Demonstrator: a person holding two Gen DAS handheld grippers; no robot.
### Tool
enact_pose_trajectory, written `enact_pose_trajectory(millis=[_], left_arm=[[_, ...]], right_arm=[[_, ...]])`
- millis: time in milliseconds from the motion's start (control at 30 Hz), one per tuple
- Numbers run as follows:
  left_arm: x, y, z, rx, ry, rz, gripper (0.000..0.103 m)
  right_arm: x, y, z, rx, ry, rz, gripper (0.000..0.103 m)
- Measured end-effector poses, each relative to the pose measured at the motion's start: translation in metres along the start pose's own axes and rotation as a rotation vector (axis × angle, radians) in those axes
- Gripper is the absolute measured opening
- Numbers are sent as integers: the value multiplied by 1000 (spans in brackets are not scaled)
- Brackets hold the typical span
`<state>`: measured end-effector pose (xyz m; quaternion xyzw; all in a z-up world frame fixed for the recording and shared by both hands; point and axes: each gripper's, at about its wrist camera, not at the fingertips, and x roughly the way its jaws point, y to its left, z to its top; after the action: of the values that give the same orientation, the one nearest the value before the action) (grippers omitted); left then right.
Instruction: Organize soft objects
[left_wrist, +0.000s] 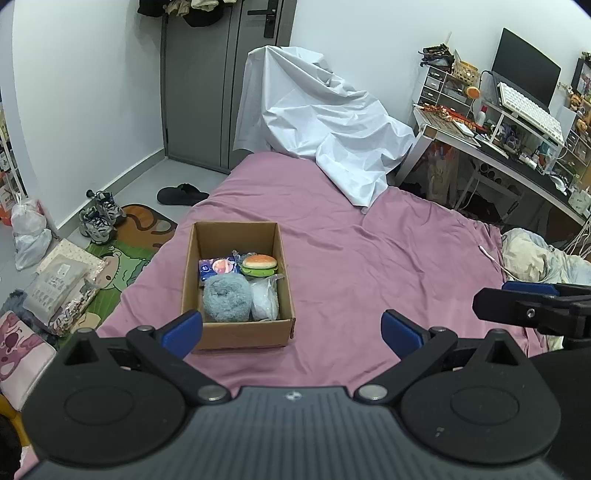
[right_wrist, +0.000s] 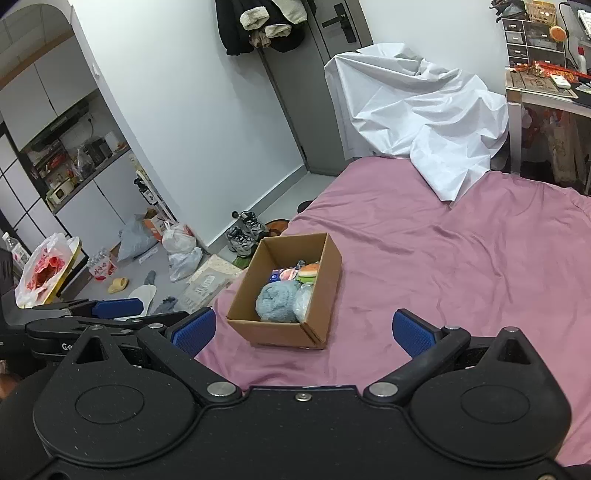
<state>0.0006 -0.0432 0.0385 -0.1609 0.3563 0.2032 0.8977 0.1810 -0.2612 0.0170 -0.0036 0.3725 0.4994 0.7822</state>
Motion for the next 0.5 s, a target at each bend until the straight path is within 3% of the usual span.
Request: enact_pose_trajectory(millis=[500], left_arm=[[1,0,0,0,5,7,102]], right_arm=[[1,1,0,2,-2,-2,103]])
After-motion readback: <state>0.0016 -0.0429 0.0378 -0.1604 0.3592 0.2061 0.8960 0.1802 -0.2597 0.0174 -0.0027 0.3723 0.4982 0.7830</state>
